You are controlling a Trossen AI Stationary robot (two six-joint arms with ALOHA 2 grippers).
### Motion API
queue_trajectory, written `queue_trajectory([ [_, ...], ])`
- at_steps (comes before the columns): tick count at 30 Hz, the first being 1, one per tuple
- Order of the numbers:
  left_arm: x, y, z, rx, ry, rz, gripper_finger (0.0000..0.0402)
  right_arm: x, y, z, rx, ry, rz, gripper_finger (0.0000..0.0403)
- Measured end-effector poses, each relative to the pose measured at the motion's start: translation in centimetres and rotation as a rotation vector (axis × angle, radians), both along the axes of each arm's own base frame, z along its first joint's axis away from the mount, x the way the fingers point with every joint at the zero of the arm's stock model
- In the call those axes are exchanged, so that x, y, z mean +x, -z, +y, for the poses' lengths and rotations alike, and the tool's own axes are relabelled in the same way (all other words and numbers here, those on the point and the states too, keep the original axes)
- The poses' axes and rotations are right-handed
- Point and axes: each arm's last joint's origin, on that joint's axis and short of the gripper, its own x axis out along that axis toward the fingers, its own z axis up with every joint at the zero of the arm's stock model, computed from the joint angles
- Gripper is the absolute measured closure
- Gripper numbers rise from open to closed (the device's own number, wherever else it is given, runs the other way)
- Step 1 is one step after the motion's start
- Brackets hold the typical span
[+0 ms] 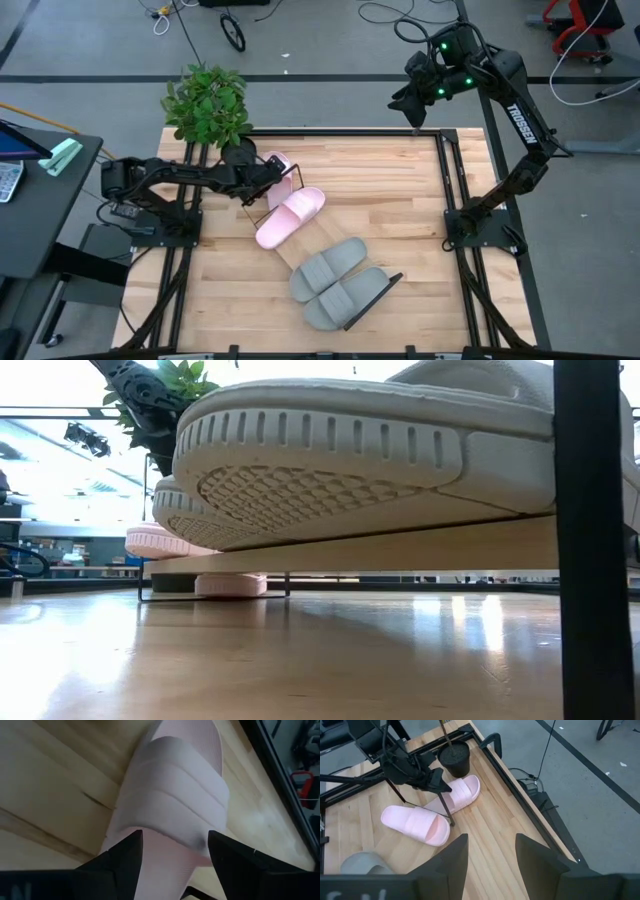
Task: Pick and place slides into the shelf
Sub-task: Put the pink slide on the shelf
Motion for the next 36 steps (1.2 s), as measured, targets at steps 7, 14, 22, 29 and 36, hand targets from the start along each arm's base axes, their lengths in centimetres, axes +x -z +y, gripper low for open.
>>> queue_trajectory([
  [7,0.69,0.44,0.21,0.012,-0.004,-0.034,0.0174,0.00,0.00,0.00,0.004,0.003,-0.001,0.0233],
  [14,0.68,0.38,0.29,0.041,-0.018,-0.029,0.0190,0.00,0.00,0.00,0.004,0.004,-0.001,0.0234],
  [22,0.61,0.40,0.30,0.052,-0.016,-0.014,0.0232,0.00,0.00,0.00,0.004,0.004,-0.001,0.0234],
  [29,0.51,0.47,0.28,0.058,0.003,0.014,0.0292,0.00,0.00,-0.01,0.004,0.004,-0.001,0.0234],
  [36,0.35,0.56,0.25,0.063,0.012,0.044,0.0362,-0.01,0.00,-0.01,0.009,0.008,-0.003,0.0234],
])
